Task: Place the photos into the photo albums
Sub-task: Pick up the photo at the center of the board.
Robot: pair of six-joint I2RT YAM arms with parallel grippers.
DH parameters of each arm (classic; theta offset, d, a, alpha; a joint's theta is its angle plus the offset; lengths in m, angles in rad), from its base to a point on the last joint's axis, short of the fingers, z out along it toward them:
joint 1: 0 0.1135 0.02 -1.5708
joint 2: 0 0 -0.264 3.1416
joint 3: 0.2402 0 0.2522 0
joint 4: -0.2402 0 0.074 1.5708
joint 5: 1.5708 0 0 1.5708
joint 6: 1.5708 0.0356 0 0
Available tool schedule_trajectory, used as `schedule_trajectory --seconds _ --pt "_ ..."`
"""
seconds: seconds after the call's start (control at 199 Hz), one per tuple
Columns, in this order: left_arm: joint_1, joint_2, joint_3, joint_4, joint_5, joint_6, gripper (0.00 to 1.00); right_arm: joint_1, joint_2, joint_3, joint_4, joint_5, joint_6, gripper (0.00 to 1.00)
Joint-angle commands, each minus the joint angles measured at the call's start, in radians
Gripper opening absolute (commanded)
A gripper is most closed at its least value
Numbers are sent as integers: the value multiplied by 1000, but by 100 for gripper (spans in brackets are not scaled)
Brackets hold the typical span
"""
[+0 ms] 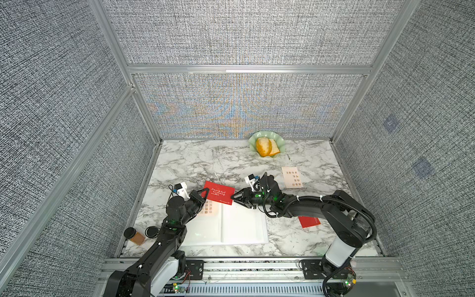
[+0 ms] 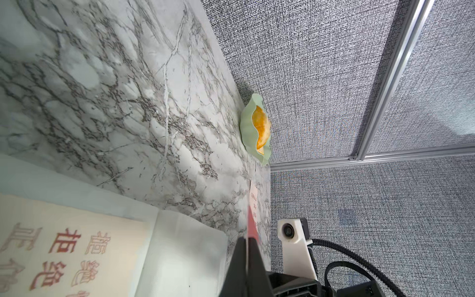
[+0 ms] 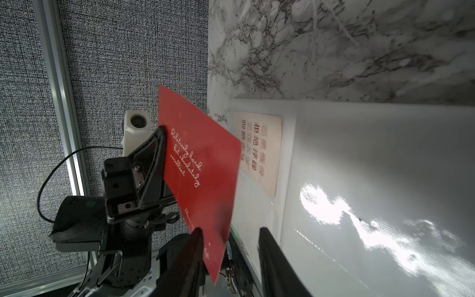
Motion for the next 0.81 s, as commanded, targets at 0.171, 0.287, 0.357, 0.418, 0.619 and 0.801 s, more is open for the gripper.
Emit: schedule_trajectory --seconds 0.171,0.287,0.357,0.418,0.619,0.801 --pt "2 -17 -9 -6 -33 -10 0 9 43 29 60 -16 39 37" --pt "1 -18 -11 -5 -33 -13 0 15 81 59 100 -28 65 34" --pt "2 -20 -10 -6 -33 -14 0 16 98 69 133 -33 83 32" --pt "2 -20 -8 -9 -34 -14 0 16 108 78 148 -39 92 29" --pt "1 -17 -9 -18 -31 -14 0 17 124 112 161 -49 108 20" --pt "2 -12 -4 -40 -31 -7 0 17 124 118 154 -47 107 11"
